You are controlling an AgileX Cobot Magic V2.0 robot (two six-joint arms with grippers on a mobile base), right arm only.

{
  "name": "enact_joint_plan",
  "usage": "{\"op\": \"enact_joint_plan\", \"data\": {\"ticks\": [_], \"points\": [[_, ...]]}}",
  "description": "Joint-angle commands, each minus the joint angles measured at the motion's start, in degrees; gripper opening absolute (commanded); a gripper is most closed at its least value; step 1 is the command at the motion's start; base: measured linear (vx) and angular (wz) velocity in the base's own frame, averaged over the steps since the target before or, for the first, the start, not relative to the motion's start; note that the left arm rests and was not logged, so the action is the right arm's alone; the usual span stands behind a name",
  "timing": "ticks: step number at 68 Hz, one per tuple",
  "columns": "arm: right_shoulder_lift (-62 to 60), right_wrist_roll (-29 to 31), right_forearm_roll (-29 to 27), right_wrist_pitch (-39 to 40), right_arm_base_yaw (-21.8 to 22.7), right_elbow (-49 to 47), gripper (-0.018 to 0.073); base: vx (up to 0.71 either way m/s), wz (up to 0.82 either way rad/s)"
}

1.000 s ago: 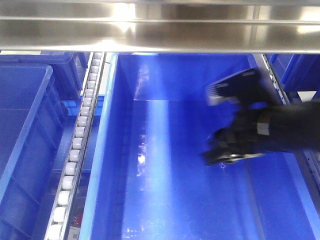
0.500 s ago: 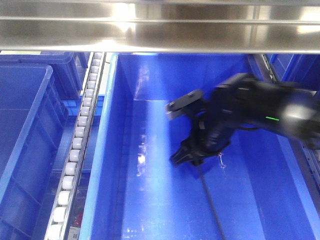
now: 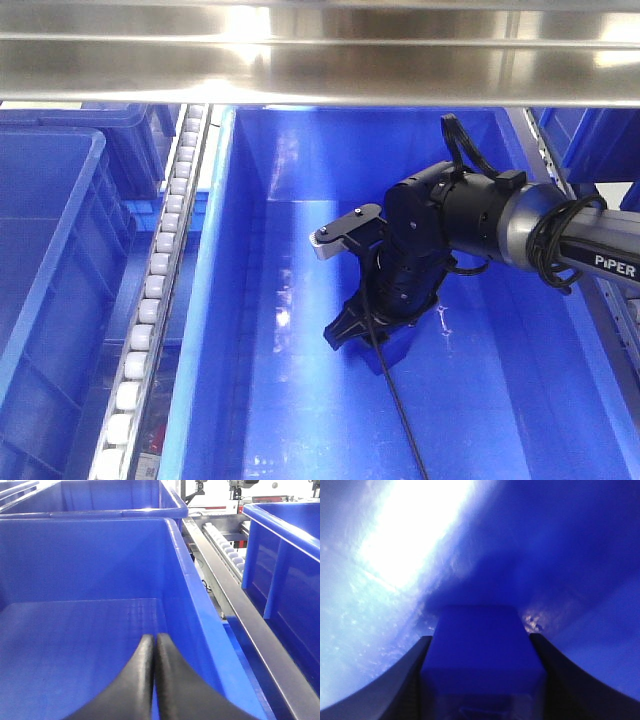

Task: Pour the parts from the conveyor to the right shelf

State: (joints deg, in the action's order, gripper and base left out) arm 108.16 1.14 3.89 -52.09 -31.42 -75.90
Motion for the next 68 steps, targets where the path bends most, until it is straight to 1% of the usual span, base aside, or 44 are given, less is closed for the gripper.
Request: {"op": "enact_joint_plan", "data": {"ticks": [1,5,10,16,19,20,22,27,32,36,43,52,61,65,68], "points": [[-1.8,0.5,0.1,1.3,0.1,-1.2,0.0029,0.0,0.0],[-1.8,0.5,0.1,1.3,0.1,-1.2,0.0063,0.0,0.0],[-1.8,0.5,0.1,1.3,0.1,-1.2,0.0127,0.0,0.0],[-1.8,0.4,0.1,1.2,0.1,-1.2,0.0235,0.0,0.0],[-1.8,0.3,0.1,1.4,0.1,-1.2,0.0309,0.0,0.0],[-1.8,0.3,0.1,1.5,0.1,-1.2,0.0319,0.0,0.0],[-1.8,-0.2,0.1,1.6,0.1,-1.2,0.0371,0.0,0.0],[-1.8,-0.7,0.1,2.1,0.1,-1.2,0.0465,0.0,0.0],[-2.2,-1.1,0.1,2.8,0.1,-1.2,0.054,0.0,0.0],[-2.9,-1.1,0.1,3.7,-0.2,-1.2,0.058,0.0,0.0],[-4.4,-1.1,0.1,5.5,-0.5,-1.2,0.061,0.0,0.0],[-7.3,-3.2,0.2,7.4,-0.5,-1.1,0.0601,0.0,0.0],[-10.6,-4.7,1.5,8.5,-0.5,-0.7,0.0582,0.0,0.0],[-12.9,-5.3,2.2,11.3,-0.5,1.3,0.0578,0.0,0.0],[-15.0,-6.3,2.8,15.5,-0.5,4.5,0.0578,0.0,0.0]]}}
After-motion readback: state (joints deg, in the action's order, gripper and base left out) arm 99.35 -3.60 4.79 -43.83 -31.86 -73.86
